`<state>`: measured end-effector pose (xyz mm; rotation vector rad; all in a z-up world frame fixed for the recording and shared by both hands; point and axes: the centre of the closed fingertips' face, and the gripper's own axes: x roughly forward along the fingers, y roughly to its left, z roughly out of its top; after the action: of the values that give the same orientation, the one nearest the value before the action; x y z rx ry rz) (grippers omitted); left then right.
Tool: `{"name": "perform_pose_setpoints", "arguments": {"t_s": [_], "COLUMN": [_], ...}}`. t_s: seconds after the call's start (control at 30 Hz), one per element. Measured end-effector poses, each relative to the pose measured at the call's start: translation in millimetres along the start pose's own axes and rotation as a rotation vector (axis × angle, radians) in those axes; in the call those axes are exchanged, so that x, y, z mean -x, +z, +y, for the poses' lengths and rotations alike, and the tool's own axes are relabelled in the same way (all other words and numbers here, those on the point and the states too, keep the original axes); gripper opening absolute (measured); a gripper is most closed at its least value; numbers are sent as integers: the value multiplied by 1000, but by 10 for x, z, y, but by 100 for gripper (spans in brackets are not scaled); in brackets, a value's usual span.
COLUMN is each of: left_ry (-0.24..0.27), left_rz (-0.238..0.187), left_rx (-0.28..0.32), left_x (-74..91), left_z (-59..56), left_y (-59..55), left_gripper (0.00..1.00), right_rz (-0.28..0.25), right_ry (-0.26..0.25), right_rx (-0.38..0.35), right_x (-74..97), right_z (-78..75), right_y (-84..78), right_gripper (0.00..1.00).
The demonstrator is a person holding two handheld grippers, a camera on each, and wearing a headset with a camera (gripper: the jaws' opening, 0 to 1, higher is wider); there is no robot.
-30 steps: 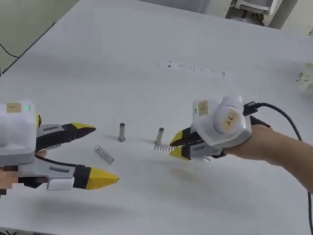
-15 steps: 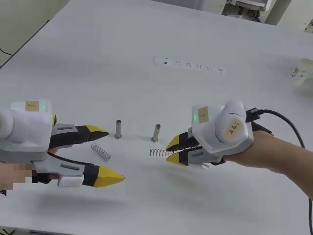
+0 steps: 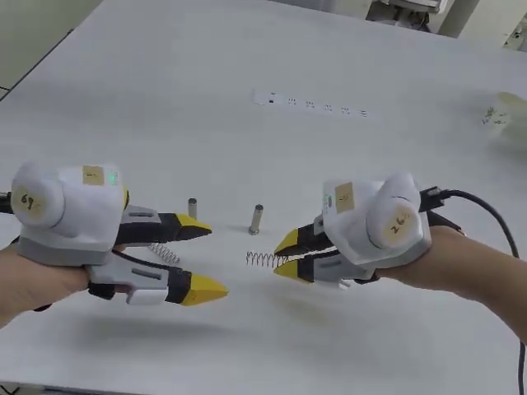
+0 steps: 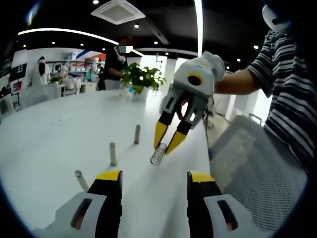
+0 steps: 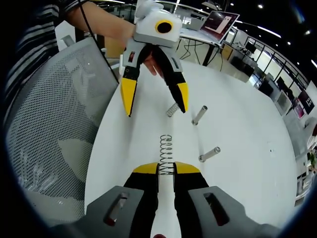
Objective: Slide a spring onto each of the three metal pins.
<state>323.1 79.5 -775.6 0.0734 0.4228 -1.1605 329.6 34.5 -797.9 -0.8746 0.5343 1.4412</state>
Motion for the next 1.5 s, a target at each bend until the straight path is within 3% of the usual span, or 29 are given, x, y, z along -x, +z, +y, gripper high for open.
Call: {"name": "perform_pose_setpoints", "arguments": {"t_s": [0.27,0.57,0.9,1.5], "left_ry": [-39,-59,-68,-89], "left_rz": [33,23,-18,-36], "left_rx": [-22,-37,-34,-36], "left_x": [-141,-214,-254,-304], "left_z": [-81,-108,-136,-174], "left_y": [-49,9,112,171], "left_gripper": [39,34,27,13], "right_rz": [-7,-28,-59,-61], "right_ry": [3,5,5,10], "right_rx": [17,5,-20,9], "right_x": [11,26,65,81], "right_z": [35,55,52,50], "right_y": [31,94,140,200], "right_gripper": [8,8,8,8]}}
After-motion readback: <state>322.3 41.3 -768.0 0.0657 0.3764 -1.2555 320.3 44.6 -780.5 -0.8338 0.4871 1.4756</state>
